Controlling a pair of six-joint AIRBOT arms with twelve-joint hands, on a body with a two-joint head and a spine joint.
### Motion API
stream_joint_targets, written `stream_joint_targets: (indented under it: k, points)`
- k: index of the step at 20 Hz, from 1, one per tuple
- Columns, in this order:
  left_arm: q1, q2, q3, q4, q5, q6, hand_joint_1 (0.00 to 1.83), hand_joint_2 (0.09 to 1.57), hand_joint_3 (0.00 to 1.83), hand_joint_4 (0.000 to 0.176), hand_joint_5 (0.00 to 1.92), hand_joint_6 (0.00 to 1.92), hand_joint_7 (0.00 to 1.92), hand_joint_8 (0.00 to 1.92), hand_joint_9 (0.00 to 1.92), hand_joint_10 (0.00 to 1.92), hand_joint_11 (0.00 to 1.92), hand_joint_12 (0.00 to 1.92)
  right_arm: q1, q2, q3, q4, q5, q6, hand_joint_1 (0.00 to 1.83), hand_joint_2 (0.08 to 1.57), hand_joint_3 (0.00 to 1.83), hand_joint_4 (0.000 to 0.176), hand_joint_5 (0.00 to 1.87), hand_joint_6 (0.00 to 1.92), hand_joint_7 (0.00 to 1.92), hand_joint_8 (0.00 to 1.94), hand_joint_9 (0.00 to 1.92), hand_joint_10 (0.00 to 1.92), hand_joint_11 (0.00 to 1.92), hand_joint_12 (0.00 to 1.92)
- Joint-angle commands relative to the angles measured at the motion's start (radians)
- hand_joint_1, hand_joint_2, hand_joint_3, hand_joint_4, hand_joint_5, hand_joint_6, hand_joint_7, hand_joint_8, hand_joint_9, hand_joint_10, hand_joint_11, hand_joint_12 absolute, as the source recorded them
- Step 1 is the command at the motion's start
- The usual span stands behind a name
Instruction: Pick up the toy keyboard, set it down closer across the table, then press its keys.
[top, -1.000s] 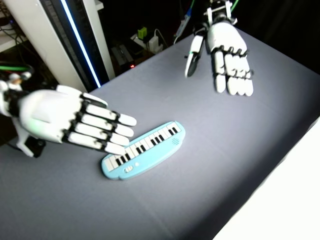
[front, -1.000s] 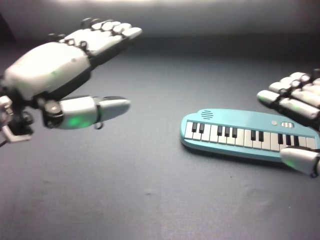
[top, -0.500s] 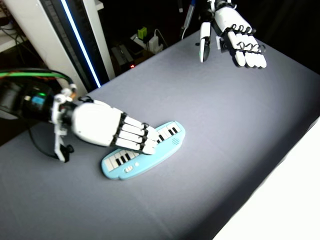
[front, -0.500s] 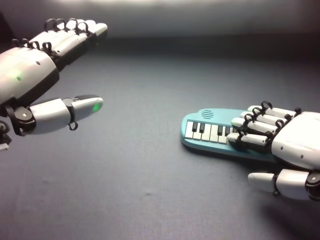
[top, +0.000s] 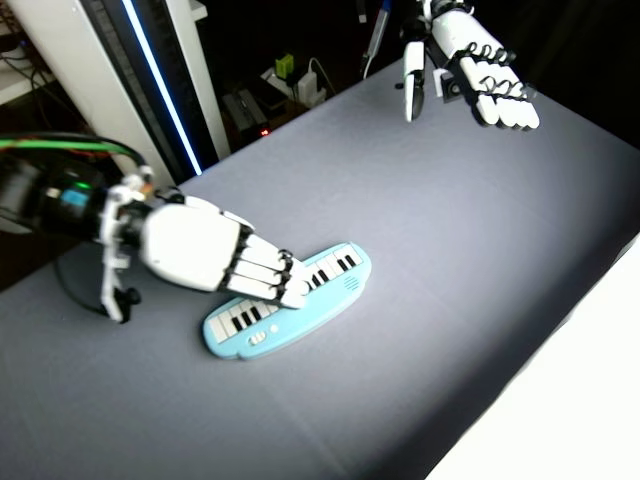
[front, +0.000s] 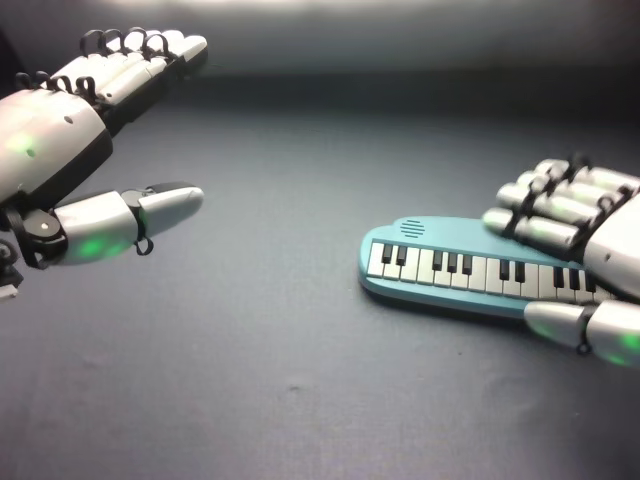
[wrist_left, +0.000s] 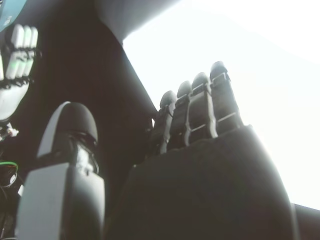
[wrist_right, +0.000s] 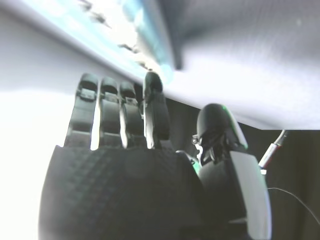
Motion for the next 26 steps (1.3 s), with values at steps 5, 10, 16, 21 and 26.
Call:
stream_joint_targets:
  k: [5,10,16,21,26]
  points:
    - [0.003,0.004,-0.002,-0.021,-0.141,0.001,0.45,1.31,0.0,0.028,0.0,0.0,0.0,0.0,0.0,0.0,0.0,0.0,-0.072,-0.002,0.007,0.029,0.101,-0.002,0.0,1.4,0.0,0.0,0.31,0.04,0.0,0.0,0.0,0.0,0.0,0.0]
    - [0.003,0.003,-0.003,-0.023,-0.147,0.001,0.49,1.31,0.0,0.036,0.0,0.0,0.0,0.0,0.0,0.0,0.0,0.0,-0.083,-0.025,0.036,0.047,0.056,-0.002,0.0,1.36,0.0,0.0,0.47,0.05,0.0,0.0,0.0,0.0,0.0,0.0]
    - [0.004,0.003,-0.006,-0.027,-0.165,0.001,0.48,1.3,0.0,0.028,0.0,0.0,0.0,0.0,0.0,0.0,0.0,0.0,-0.08,0.055,-0.03,0.047,0.207,0.009,0.0,1.35,0.0,0.0,0.24,0.0,0.0,0.0,0.0,0.0,0.0,0.0]
    - [0.032,0.007,-0.016,-0.063,-0.232,0.003,0.54,1.32,0.0,0.015,0.0,0.0,0.0,0.0,0.0,0.0,0.0,0.0,-0.134,0.142,-0.099,0.039,0.479,0.109,0.0,1.38,0.01,0.014,0.0,0.0,0.0,0.0,0.0,0.0,0.0,0.0]
    - [0.086,0.029,-0.049,-0.122,-0.367,0.02,0.68,1.31,0.0,0.05,0.0,0.0,0.0,0.0,0.0,0.0,0.0,0.0,-0.227,0.199,-0.138,0.062,0.722,0.184,0.06,1.37,0.0,0.102,0.0,0.0,0.0,0.0,0.0,0.0,0.0,0.0]
